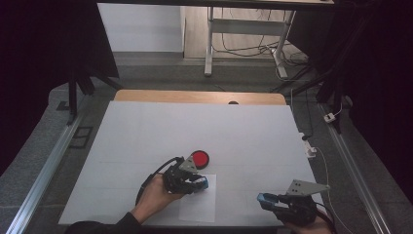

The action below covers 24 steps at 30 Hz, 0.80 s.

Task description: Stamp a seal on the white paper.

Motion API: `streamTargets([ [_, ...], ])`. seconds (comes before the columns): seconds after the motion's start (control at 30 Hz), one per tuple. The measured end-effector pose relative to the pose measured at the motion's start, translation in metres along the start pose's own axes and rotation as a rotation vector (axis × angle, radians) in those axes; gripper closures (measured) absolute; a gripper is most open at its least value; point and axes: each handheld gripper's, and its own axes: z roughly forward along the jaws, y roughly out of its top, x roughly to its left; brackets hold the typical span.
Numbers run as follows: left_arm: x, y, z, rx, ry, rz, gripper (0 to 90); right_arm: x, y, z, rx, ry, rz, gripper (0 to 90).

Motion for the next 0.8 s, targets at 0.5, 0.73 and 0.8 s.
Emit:
streamTargets([
  [0.5,0.006,0.001,-0.027,-0.094,-0.051,-0.011,70.7,0.000,0.000,0.000,0.002,0.002,-0.001,68.1],
  [0.73,0.007,0.001,-0.040,-0.151,-0.079,-0.004,70.7,0.000,0.000,0.000,0.003,0.004,-0.003,68.1],
  [0.8,0.008,0.001,-0.043,-0.161,-0.086,-0.001,70.7,0.000,0.000,0.000,0.004,0.005,-0.004,68.1],
])
